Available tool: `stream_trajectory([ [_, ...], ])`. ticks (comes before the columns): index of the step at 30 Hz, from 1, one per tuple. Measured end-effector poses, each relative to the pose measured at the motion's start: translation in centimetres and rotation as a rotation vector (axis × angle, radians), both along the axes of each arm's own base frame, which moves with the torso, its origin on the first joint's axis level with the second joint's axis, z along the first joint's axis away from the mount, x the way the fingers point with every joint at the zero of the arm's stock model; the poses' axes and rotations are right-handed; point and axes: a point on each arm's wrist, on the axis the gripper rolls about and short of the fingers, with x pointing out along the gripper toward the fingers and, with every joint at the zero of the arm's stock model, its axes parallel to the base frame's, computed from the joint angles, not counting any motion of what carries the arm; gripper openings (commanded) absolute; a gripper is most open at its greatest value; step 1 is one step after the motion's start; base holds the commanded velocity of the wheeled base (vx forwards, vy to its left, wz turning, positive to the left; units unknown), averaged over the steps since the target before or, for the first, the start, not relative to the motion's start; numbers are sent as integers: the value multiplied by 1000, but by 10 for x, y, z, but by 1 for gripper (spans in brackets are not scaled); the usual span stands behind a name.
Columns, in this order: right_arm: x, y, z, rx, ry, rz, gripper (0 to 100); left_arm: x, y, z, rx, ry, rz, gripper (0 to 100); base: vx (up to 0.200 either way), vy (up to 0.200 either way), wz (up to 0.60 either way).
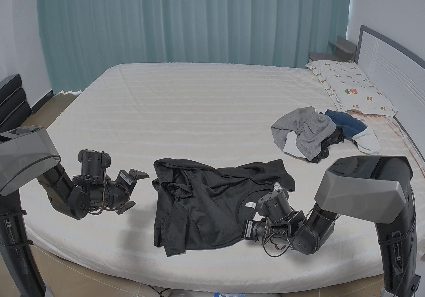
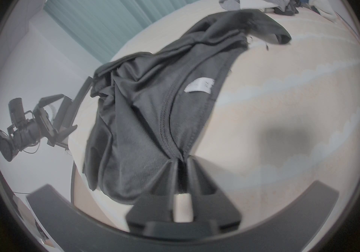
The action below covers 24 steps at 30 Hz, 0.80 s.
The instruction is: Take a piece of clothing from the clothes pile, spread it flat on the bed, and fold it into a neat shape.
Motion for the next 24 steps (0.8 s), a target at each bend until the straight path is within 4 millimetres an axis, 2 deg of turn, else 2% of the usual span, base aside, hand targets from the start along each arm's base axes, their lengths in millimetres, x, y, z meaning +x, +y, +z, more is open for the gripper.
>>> stream_trajectory([
  [6, -10, -16, 4, -38, 35, -21, 0, -6, -3, -3, 6, -30, -19, 100, 0, 0, 0],
  [11, -17, -39, 14, -49, 39, -64, 0, -18, -13, -9, 34, -18, -74, 100, 0, 0, 0],
  [19, -26, -82, 30, -93, -49, -76, 0, -46, -58, -18, 165, -9, -223, 100, 0, 0, 0],
  [24, -26, -110, 33, -116, -111, -110, 0, -54, -74, -26, 242, -9, -263, 100, 0, 0, 0],
])
